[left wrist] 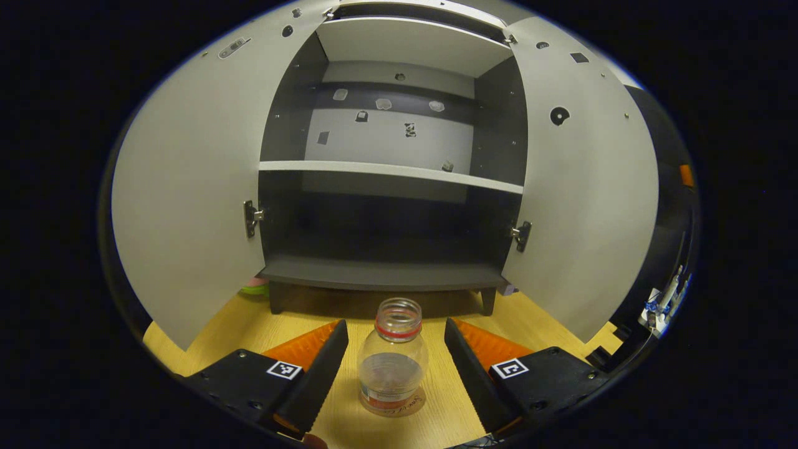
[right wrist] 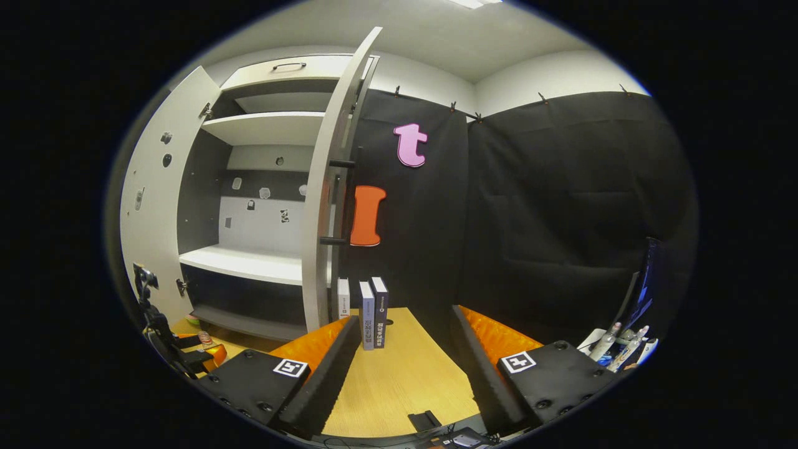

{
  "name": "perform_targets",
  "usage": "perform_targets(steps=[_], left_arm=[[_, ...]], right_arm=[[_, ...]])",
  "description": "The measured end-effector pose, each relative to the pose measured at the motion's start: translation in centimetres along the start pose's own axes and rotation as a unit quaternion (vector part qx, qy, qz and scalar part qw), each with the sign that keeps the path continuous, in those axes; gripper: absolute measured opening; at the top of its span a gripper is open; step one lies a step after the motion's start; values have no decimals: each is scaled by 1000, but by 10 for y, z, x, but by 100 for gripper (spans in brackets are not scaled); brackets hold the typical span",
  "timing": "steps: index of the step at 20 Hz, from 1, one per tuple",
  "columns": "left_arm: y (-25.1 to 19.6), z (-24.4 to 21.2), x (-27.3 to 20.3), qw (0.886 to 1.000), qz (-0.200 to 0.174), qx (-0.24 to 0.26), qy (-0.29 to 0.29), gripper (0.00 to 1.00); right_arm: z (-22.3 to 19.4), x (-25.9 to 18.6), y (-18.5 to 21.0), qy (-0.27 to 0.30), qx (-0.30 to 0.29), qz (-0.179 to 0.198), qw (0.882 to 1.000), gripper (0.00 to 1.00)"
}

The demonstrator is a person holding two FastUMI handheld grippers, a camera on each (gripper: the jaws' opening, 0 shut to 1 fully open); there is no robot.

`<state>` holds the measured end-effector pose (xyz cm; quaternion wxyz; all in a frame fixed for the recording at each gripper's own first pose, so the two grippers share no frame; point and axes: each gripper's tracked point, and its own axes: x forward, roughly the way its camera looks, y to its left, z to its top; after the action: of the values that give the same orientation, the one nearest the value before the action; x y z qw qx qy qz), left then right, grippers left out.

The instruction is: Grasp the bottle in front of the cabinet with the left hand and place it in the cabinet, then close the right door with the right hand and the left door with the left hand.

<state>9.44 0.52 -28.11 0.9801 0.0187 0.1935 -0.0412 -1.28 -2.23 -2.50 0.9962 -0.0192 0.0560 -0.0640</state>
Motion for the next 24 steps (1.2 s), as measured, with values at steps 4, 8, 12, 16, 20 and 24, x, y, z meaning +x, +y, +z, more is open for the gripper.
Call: perform_targets(steps=[4,8,12,16,20,24], left_arm=[[-6,-42,13,999,-6,0,33,95],[-3,-66,21,999,3,14,46,95],[-1,-72,22,998,6,13,56,95],[0,-57,13,998,2,14,59,77],[-5,-16,-2,998,-24,25,60,77],[-13,51,-21,998,-46,34,33,77]], right_arm=[[-8,-6,-6,13,2,-8,1000,96],[-15,-12,-10,27,3,-12,1000,96],[-19,-11,-15,34,1,-14,999,96],[-23,-8,-8,37,11,0,999,97],[-29,0,1,41,17,15,999,97],[-35,8,13,40,10,30,999,97]])
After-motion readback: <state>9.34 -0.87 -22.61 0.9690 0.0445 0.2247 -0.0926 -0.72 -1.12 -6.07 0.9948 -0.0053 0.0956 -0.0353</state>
